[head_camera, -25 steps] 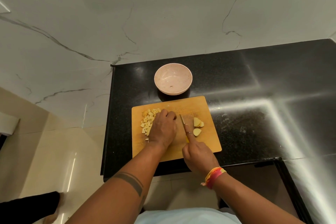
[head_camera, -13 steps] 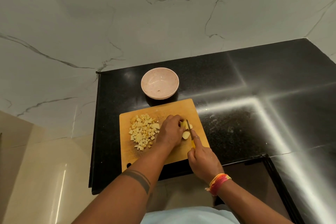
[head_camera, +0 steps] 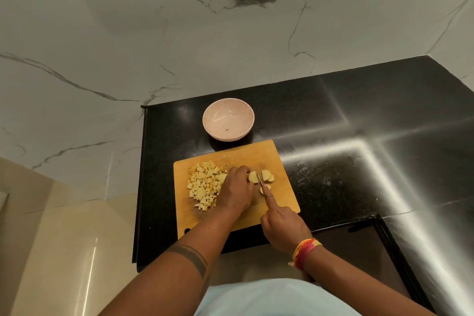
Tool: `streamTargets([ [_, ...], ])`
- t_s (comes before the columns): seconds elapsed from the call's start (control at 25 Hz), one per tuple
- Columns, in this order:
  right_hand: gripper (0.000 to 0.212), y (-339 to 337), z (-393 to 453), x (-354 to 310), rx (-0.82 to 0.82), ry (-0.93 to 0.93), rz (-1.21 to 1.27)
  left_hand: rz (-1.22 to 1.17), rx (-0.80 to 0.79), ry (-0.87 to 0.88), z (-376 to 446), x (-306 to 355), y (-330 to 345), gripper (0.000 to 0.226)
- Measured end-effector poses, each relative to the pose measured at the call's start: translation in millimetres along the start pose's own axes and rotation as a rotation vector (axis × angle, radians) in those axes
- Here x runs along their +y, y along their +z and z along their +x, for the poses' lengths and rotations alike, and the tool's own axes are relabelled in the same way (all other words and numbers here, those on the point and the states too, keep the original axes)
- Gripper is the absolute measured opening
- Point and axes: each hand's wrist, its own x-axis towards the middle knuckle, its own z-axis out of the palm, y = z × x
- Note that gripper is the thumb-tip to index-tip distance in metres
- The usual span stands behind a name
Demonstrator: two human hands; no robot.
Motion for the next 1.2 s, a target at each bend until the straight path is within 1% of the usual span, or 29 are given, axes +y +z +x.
streamTargets([
  [0.08, 0.078, 0.0, 3.2, 0.4, -0.035, -0.02, -0.007, 0.034, -0.024, 0.005, 0.3, -0.9, -0.2, 0.044],
  [0.24, 0.079, 1.0, -0.9, -2.0, -0.085, -0.06, -0.025, 0.072, -0.004, -0.019, -7.2, -15.7, 0.1, 0.04],
  [0.44, 0.079, 8.5, -2.2, -11.8, -0.026, -0.081, -0.042, 0.031, 0.051, -0.041, -14.8, -22.8, 1.3, 0.039],
  [0.56, 0.077, 7.9, 5.1, -16.2, -0.016, -0.079, -0.049, 0.004, 0.056, -0.047, -16.2, -22.1, 5.3, 0.04],
  [0.72, 0.076, 6.9, 9.9, -10.3, -0.043, -0.09, -0.068, -0.03, 0.095, -0.102, -17.0, -19.1, 8.0, 0.035],
  [1.04, 0.076, 7.5, 23.1, -6.3, -0.068, -0.12, -0.127, -0.06, 0.117, -0.144, -15.0, -16.5, 7.9, 0.032],
  [1.2, 0.083, 16.9, 5.6, 5.7, -0.085, -0.126, -0.202, -0.066, 0.117, -0.163, -12.7, -17.1, 8.5, 0.029],
])
